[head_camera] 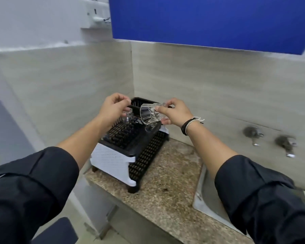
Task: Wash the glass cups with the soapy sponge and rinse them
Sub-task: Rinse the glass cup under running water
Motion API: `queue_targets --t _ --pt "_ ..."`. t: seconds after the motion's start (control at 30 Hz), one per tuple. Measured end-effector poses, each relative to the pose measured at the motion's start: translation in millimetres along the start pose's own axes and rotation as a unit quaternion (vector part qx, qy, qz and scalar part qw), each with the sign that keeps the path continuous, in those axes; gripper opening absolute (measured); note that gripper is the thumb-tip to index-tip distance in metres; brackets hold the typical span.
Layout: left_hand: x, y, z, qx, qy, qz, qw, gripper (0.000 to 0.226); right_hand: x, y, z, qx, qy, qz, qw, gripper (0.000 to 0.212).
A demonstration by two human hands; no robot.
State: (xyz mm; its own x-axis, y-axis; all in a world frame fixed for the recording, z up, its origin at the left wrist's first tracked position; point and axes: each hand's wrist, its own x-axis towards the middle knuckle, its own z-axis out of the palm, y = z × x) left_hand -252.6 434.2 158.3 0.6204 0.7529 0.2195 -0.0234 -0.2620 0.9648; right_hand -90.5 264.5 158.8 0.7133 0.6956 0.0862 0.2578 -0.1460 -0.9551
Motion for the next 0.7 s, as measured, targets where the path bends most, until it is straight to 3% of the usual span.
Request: queue_targets --t 0.2,0.4,0.7 --pt "18.0 -34.3 -66.6 0.004 -0.001 -0.028 1.000 0.008 21.5 -8.5 82.8 -0.122 -0.057 0.011 0.991 0.039" --pt "22.6 -68.7 -80.9 -0.017 0.005 -0.060 0.998 0.006 30.4 4.8 117.6 -0.274 -0.120 0.002 0.954 0.037" --pt "19.8 -98.6 -69.1 -0.039 -0.014 -0.071 0.997 0.004 26.0 19.3 141.8 -0.515 -0.210 -0.047 0.829 0.040"
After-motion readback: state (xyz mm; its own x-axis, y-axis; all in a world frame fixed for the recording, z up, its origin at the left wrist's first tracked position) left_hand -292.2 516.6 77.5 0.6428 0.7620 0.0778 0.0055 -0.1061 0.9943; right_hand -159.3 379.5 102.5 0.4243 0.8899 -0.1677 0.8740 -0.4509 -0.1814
